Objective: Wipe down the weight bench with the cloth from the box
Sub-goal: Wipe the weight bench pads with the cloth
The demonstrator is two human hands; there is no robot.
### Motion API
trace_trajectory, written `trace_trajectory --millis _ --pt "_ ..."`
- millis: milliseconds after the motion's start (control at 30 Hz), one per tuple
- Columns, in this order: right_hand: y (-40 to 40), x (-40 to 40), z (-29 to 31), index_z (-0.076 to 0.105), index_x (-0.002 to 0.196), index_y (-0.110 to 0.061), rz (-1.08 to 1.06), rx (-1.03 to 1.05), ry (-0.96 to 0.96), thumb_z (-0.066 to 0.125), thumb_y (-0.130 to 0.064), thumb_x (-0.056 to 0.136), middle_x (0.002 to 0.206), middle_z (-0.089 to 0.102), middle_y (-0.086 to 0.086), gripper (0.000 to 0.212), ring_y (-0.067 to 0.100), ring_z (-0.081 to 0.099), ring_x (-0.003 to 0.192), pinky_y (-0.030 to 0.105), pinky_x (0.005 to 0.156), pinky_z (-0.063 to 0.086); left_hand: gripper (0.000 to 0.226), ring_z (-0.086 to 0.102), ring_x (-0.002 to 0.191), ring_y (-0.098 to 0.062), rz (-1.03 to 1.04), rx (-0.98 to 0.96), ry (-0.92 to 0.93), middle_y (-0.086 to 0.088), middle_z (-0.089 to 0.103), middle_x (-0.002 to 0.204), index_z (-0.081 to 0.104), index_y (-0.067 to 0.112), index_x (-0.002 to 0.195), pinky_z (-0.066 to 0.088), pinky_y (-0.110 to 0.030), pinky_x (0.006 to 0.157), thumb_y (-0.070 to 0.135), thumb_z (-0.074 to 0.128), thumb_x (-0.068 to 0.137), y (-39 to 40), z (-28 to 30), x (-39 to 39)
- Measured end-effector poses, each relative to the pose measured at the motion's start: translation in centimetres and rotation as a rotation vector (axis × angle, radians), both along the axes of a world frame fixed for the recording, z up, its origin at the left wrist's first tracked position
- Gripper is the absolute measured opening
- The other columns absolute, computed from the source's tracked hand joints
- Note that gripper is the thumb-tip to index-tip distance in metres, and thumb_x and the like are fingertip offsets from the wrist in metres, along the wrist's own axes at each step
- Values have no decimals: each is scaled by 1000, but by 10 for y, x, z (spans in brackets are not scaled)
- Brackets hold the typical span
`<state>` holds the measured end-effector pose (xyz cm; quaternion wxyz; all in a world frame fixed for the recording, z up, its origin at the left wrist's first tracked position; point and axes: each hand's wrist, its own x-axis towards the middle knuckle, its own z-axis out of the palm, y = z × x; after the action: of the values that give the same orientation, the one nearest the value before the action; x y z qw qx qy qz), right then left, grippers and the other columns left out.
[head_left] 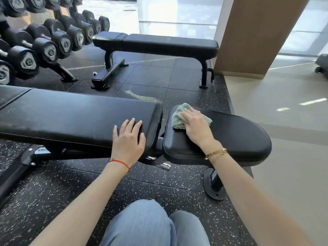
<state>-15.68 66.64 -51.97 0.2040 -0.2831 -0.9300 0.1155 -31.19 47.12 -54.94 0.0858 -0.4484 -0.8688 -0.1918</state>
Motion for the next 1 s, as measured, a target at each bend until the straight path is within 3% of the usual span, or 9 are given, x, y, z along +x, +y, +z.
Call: trace_trajectory --millis 200,367,533,633,800,1000 --pt "-67 52 -1 58 127 -19 197 -12 34 55 1 88 139 53 3 44 18 39 136 26 118 13 59 36 143 -25 1 5 15 -7 46 150 49 20 143 21 -55 118 44 24 94 -2 -2 1" --pt "-41 108 4 60 125 -18 61 -11 25 53 13 78 136 55 4 57 17 42 131 16 115 12 58 36 142 -24 2 24 4 -6 46 150 50 21 142 20 -54 119 45 26 95 -3 -2 1" --pt "23 98 8 62 122 -12 -290 -63 37 50 2 87 129 59 17 40 37 51 118 44 109 30 59 35 143 -24 7 25 6 -6 45 151 49 21 143 18 -55 119 45 23 95 -2 -2 3" --pt "13 69 2 60 127 -16 -202 -21 18 52 -8 91 135 56 13 38 33 49 123 39 109 29 57 32 145 -23 19 29 -34 -6 43 152 50 20 143 13 -54 119 42 28 95 0 1 6" --pt "-30 92 2 57 131 -22 6 -38 45 55 -3 90 141 51 2 45 16 41 135 26 116 20 45 28 145 -23 66 29 -110 -4 42 152 51 18 141 6 -54 120 28 48 97 11 11 10" --pt "-16 153 -1 55 134 -27 -112 -17 38 54 -3 91 143 47 -8 49 10 40 135 24 114 24 49 32 144 -23 -16 -11 -33 -3 47 149 52 21 139 11 -57 119 36 41 94 27 11 10"
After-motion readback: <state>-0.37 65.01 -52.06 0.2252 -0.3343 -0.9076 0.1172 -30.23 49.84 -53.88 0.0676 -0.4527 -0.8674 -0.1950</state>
